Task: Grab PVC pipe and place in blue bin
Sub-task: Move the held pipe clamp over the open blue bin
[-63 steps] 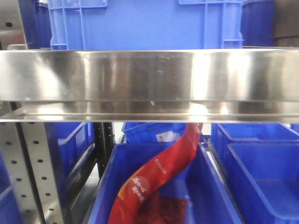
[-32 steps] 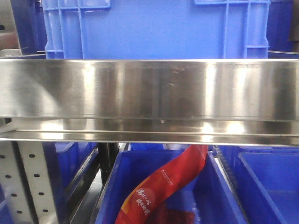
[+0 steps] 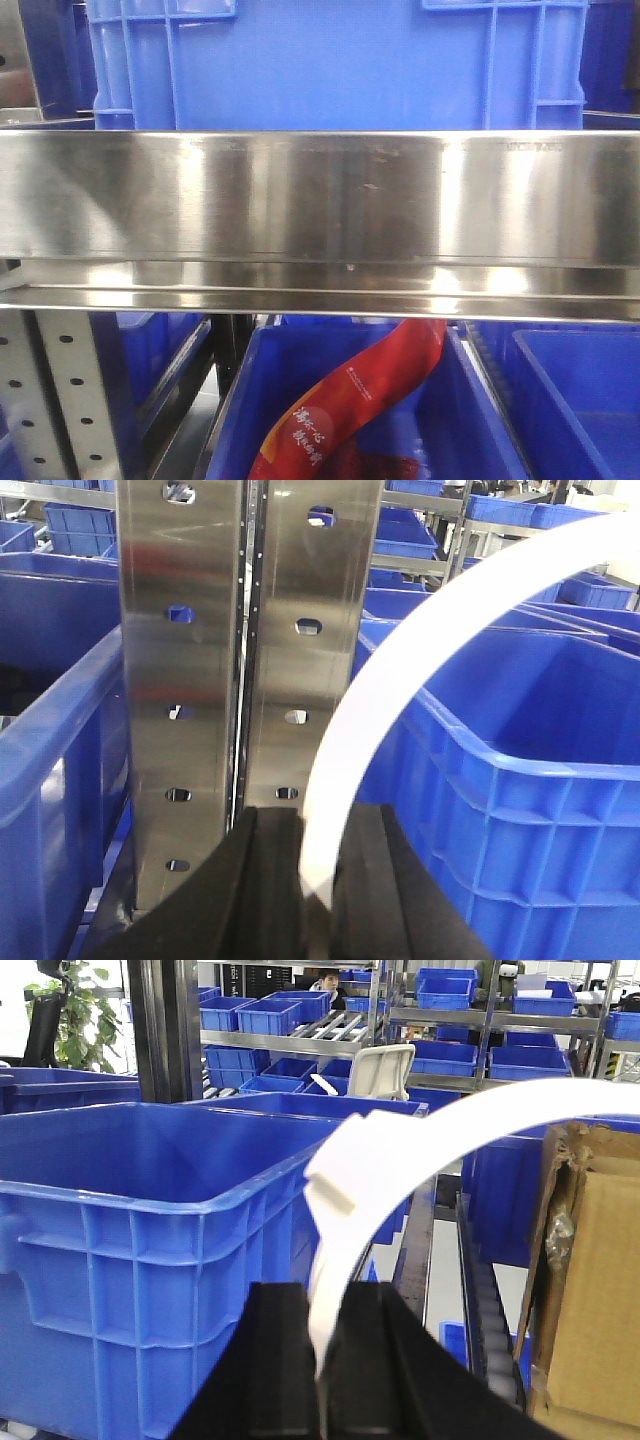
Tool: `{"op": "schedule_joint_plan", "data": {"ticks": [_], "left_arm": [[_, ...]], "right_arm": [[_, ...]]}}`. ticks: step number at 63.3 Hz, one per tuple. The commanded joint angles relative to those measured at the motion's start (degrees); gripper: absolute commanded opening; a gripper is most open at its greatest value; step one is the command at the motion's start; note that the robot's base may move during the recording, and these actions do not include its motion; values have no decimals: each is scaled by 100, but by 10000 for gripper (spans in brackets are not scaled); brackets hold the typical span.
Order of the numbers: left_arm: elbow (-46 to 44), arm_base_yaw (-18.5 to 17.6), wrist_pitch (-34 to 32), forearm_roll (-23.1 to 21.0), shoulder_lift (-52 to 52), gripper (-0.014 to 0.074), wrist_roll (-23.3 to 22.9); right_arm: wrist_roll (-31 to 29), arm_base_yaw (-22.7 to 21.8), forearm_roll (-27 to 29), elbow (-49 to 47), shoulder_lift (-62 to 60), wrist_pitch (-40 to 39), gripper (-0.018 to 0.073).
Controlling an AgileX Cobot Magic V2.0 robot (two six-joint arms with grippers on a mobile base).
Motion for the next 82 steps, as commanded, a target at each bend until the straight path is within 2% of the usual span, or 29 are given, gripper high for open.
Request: {"op": "schedule_joint_plan", "data": {"ticks": [1, 38, 46, 57, 64, 71, 78, 82], "left_arm": [[-20, -28, -167, 2, -41, -111, -18], [-20, -28, -181, 2, -41, -111, -18], [-99, -28, -82, 2, -31, -111, -18], [-808, -28, 1365, 32, 222, -111, -8], [-1261, -28, 1843, 32, 477, -111, 136], [-1569, -28, 1954, 32, 697, -111, 454], [-1688, -28, 1896, -41, 876, -111, 469], [-1725, -28, 1874, -129, 944, -111, 497]], "right_arm": [[-12, -2, -58, 0, -32, -170, -169], [-12, -2, -58, 0, -32, -328, -169], [-12, -2, 248, -54, -21, 17, -169], [-12, -2, 478, -655, 176, 1265, -158], [-12, -2, 734, -1231, 537, 2300, -158], [-12, -2, 758, -1744, 955, 2901, -158], [-42, -2, 758, -2089, 1300, 2881, -158], [-343, -2, 770, -2204, 1456, 2804, -158]]}}
